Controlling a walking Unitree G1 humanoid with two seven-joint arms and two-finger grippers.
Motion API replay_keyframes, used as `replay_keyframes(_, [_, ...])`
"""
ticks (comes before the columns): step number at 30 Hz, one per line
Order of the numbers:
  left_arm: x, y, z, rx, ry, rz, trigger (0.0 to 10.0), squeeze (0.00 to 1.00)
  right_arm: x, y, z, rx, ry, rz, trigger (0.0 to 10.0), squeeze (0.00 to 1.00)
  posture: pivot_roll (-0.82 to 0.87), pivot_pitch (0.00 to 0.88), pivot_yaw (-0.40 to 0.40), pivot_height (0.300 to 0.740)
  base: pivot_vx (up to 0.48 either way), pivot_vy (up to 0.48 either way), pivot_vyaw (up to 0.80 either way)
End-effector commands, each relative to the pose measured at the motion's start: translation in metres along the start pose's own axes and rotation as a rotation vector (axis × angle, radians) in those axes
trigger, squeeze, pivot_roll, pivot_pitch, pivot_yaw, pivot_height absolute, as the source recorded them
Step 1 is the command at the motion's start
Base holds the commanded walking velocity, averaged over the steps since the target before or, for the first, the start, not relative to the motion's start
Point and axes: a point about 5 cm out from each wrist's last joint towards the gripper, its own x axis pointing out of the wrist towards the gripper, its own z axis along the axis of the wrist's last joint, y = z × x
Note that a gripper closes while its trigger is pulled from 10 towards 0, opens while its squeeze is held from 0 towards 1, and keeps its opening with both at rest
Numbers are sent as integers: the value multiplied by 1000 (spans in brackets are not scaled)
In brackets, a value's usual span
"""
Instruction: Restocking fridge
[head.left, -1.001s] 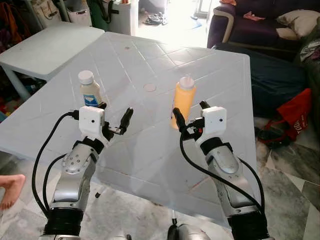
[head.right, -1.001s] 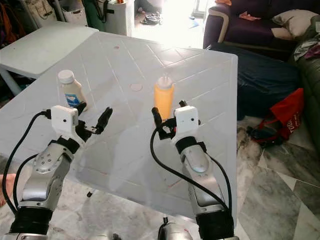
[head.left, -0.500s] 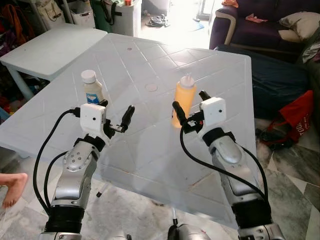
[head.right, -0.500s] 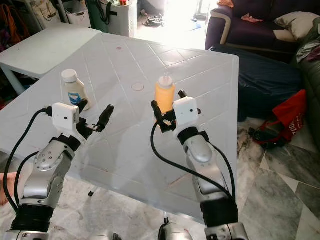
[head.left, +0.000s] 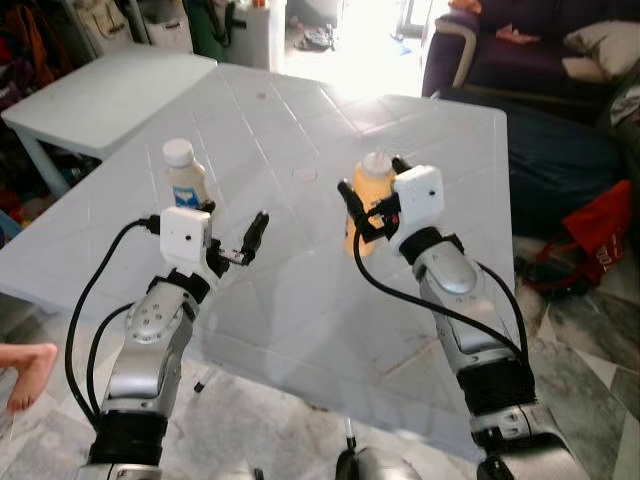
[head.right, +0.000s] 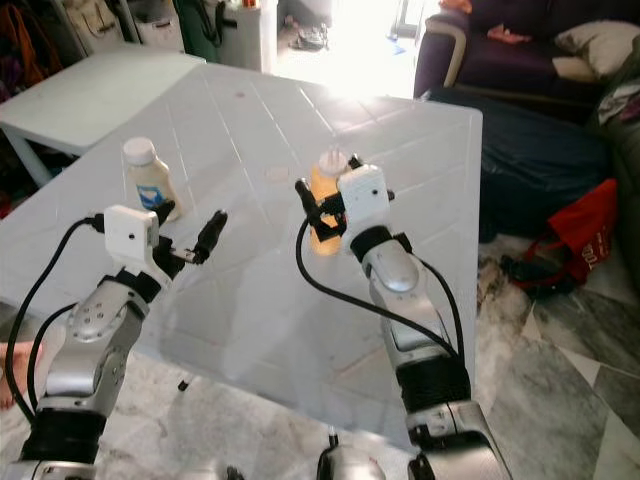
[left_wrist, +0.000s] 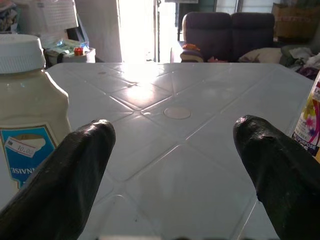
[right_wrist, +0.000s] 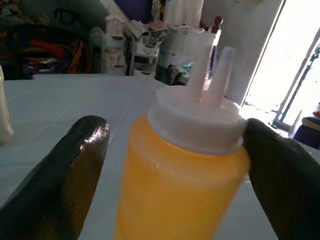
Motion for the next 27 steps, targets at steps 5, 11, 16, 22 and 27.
replay_keyframes(5, [2,-1,5,33,0,-23,10000,0,6,8,2,47,-3,18,0,0,-20,35,0,740,0,0,0])
replay_keyframes(11, [1,-1,4,42,8,-29,10000,0,-1,14,3,66,1,15,78,0,-23,32,3,740,0,0,0])
replay_keyframes(16, [4,-3,5,57,7,-44,10000,0,-8,17,3,104,13,8,549,0,-26,34,2,740,0,0,0])
replay_keyframes(22, [6,-3,4,61,13,-41,10000,0,-18,12,3,77,25,2,7098,0,-32,28,3,740,0,0,0])
replay_keyframes(27, [7,-2,3,66,11,-33,10000,0,-22,9,5,73,20,-23,10000,0,-32,9,-5,740,0,0,0])
